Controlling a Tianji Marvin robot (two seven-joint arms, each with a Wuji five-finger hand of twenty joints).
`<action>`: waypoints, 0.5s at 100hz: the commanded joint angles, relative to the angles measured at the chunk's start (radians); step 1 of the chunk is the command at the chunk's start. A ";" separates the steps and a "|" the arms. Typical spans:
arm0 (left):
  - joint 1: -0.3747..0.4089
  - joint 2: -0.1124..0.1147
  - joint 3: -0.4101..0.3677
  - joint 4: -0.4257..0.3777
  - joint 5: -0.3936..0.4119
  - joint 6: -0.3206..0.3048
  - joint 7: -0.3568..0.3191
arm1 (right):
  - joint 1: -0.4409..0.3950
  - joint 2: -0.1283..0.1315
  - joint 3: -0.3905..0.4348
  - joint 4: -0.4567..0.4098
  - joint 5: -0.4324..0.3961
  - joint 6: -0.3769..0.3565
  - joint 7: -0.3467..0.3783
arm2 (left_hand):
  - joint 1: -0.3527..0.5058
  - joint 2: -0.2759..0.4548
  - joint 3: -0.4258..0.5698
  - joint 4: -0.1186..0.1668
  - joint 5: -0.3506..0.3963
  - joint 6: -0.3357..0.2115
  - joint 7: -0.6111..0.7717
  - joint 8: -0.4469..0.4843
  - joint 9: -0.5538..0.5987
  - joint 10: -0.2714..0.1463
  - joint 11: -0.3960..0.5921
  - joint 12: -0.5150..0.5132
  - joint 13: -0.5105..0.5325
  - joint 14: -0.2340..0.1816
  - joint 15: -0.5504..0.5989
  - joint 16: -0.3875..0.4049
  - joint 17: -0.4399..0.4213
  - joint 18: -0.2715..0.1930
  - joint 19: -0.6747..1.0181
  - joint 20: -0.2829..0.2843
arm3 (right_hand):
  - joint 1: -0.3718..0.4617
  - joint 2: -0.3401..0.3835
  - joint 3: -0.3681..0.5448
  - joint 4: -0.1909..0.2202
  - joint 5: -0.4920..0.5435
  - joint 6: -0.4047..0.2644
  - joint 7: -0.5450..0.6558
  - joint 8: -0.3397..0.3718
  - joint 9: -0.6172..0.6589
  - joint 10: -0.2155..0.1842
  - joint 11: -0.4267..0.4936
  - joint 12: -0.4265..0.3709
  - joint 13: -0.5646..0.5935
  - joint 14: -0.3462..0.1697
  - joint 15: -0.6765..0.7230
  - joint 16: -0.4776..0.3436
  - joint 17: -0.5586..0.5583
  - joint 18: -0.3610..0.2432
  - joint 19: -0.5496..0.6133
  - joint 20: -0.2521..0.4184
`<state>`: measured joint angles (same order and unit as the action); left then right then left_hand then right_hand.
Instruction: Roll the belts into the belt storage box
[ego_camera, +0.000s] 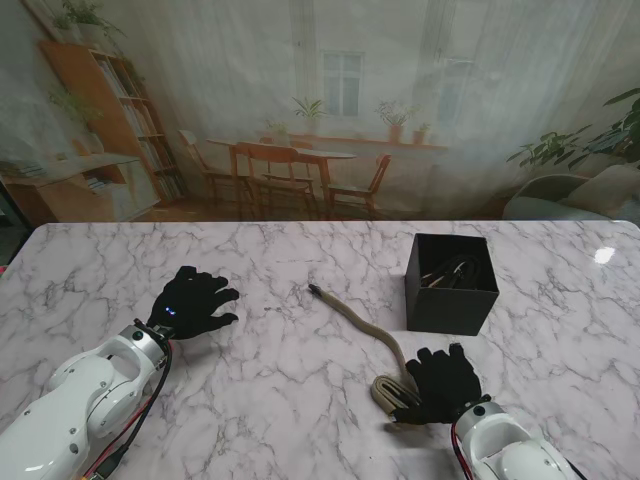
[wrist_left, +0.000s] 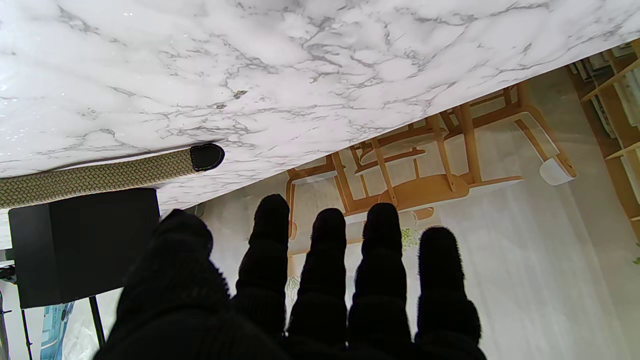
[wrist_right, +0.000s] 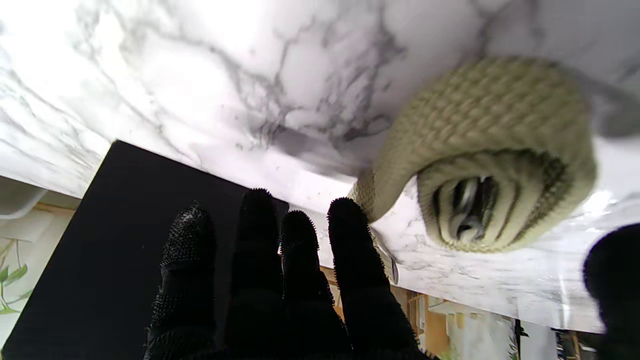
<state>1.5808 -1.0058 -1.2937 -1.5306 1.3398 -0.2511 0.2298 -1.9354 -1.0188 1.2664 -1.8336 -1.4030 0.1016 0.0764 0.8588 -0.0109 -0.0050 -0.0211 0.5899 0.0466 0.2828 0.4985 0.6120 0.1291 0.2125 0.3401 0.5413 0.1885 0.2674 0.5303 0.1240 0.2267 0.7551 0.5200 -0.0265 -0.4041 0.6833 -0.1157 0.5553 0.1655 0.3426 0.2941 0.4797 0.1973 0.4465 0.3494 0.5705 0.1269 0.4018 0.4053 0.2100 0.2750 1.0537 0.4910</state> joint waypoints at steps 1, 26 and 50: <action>-0.001 -0.002 0.003 0.002 0.001 0.004 -0.012 | -0.002 -0.009 -0.029 0.006 -0.003 0.027 -0.015 | 0.005 0.041 -0.023 0.003 -0.009 0.030 0.003 -0.011 0.012 0.004 0.011 0.009 0.003 0.011 0.022 0.006 -0.008 0.031 0.002 0.013 | -0.052 -0.009 0.020 -0.019 -0.030 0.050 -0.027 0.024 -0.039 0.031 -0.024 -0.012 -0.033 0.019 -0.030 -0.010 -0.023 0.040 -0.017 -0.004; -0.001 -0.002 0.002 0.002 -0.001 0.003 -0.014 | 0.028 -0.011 -0.086 0.032 -0.004 0.113 -0.009 | 0.002 0.041 -0.023 0.003 -0.010 0.032 0.001 -0.011 0.011 0.004 0.011 0.009 0.003 0.013 0.022 0.006 -0.009 0.031 0.001 0.013 | 0.138 -0.105 0.001 0.003 0.038 0.027 -0.008 0.135 -0.063 0.043 0.012 -0.018 -0.030 0.027 -0.007 -0.007 -0.027 0.055 -0.001 0.011; -0.001 -0.002 0.003 0.002 -0.002 0.002 -0.018 | 0.073 -0.016 -0.129 0.104 0.019 0.176 -0.124 | 0.003 0.041 -0.023 0.003 -0.009 0.030 0.001 -0.011 0.011 0.002 0.011 0.009 0.003 0.013 0.022 0.005 -0.009 0.031 0.001 0.013 | 0.600 -0.057 -0.242 0.064 0.035 -0.254 0.437 0.408 0.029 -0.016 0.145 0.058 0.061 -0.001 0.108 0.038 0.019 0.050 0.058 0.013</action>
<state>1.5808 -1.0059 -1.2937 -1.5301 1.3388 -0.2510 0.2279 -1.8718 -1.0279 1.1352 -1.7521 -1.3948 0.2686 -0.0311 0.8588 -0.0108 -0.0050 -0.0211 0.5899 0.0468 0.2829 0.4984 0.6120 0.1291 0.2125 0.3402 0.5413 0.1885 0.2675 0.5304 0.1240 0.2267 0.7551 0.5200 0.4658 -0.5031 0.5047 -0.0849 0.5633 -0.0042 0.6665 0.6708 0.4706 0.1956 0.5468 0.3824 0.5970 0.1306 0.4488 0.4187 0.2202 0.2970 1.0857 0.4930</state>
